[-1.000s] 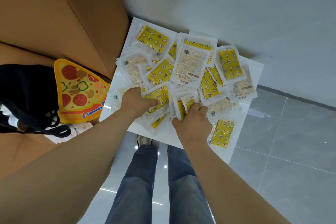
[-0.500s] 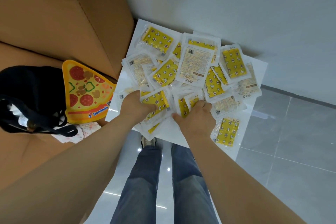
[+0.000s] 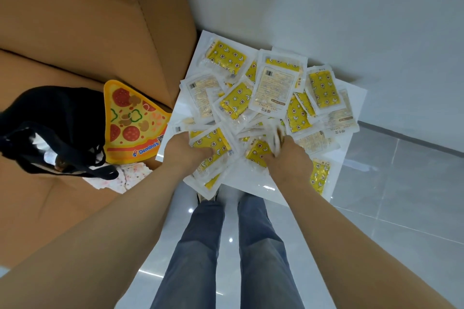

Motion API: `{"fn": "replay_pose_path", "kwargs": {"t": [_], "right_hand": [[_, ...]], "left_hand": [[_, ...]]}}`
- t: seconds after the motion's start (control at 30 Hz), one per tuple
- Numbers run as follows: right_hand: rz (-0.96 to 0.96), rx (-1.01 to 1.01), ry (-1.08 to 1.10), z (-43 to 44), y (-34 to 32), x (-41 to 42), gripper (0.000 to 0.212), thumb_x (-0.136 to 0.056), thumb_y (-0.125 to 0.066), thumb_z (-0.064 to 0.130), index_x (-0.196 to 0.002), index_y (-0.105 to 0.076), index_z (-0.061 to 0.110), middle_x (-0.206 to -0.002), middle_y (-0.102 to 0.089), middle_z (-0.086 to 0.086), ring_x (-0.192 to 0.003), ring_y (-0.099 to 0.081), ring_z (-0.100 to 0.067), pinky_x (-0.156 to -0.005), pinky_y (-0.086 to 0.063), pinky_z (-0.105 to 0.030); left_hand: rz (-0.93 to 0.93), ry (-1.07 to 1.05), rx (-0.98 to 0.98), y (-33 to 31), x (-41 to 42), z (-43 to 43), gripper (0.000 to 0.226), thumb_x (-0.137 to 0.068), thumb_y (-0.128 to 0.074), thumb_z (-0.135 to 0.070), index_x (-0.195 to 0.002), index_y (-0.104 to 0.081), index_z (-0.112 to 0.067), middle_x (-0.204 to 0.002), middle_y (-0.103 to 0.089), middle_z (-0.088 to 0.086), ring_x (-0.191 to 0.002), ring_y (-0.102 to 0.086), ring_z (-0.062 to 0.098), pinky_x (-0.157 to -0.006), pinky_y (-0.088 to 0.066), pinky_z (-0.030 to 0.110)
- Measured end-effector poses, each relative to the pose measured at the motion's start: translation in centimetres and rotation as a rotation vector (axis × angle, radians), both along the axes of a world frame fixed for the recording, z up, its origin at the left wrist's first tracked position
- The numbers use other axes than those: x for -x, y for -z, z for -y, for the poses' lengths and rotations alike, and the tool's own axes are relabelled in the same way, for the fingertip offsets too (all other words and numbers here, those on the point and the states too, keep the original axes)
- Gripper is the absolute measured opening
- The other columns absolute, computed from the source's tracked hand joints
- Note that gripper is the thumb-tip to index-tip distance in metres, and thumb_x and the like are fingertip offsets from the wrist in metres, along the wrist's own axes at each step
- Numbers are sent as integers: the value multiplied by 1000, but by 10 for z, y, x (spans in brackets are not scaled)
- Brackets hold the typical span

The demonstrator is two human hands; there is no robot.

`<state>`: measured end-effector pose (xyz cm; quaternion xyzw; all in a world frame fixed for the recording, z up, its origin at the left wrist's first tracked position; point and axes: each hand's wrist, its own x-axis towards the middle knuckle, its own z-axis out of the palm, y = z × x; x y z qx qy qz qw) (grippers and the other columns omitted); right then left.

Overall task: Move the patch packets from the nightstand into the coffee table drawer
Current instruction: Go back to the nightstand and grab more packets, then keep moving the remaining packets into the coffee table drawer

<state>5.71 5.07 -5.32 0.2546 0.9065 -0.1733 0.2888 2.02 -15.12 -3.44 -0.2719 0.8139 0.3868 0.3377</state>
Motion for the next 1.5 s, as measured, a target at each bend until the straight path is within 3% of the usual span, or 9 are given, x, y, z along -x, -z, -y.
{"fn": "replay_pose_path", "kwargs": {"t": [0.13,0.37,0.47,0.6,0.7,0.87,1.03,1.5], "right_hand": [[-106,110,93,-8,-35,-14,34,-83,-62,29,-107,-43,14,-83,-59,-5,-70,-55,-26,-60,-45,-34],[-196,281,227,-9,-115,-27,25,-81,-64,27,-95,-48,13,-75,-56,1,-70,-53,-23,-58,-38,-31],[-239,329,274,-4,-149,-29,21,-79,-64,26,-94,-52,16,-76,-58,6,-72,-56,-19,-58,-41,-30],[-319,336,209,7,-202,-26,17,-78,-64,26,-89,-53,18,-74,-60,3,-67,-57,-18,-60,-47,-35],[-358,353,170,15,-238,-20,15,-78,-64,27,-90,-55,22,-74,-61,6,-69,-58,-17,-60,-51,-36],[-453,382,131,28,-295,-10,15,-79,-65,27,-88,-55,20,-72,-59,5,-66,-55,-11,-55,-42,-29],[-563,431,124,40,-342,-1,14,-77,-66,29,-81,-55,20,-72,-63,0,-68,-59,-18,-60,-48,-35],[-693,569,-172,19,-450,67,14,-75,-63,23,-84,-56,30,-72,-64,2,-65,-62,-18,-60,-55,-42]], "left_hand": [[-12,-41,-36,-24,-9,2,32,-75,-77,-18,-104,-65,-12,-103,-68,6,-97,-64,26,-79,-49,31],[-58,-178,-104,-89,-22,6,22,-73,-79,-16,-91,-66,-17,-94,-69,2,-90,-66,24,-78,-52,33],[-107,-240,-151,-120,-29,10,18,-72,-80,-14,-85,-68,-21,-90,-72,0,-86,-69,23,-81,-56,41],[-156,-290,-192,-169,-32,19,24,-72,-80,-15,-93,-69,-18,-91,-73,0,-85,-70,22,-81,-57,45],[-232,-287,-202,-206,-30,25,20,-72,-80,-16,-85,-67,-25,-89,-73,-3,-85,-69,20,-82,-56,45],[-337,-351,-282,-264,-23,39,17,-76,-77,-12,-86,-68,-22,-87,-73,-4,-83,-70,19,-78,-57,41],[-456,-389,-304,-312,-15,53,16,-75,-78,-16,-89,-71,-18,-87,-75,-3,-83,-71,19,-81,-57,45],[-739,-655,-445,-406,-1,21,19,-76,-76,-9,-90,-71,-22,-91,-76,-1,-87,-72,22,-85,-55,51]]}}
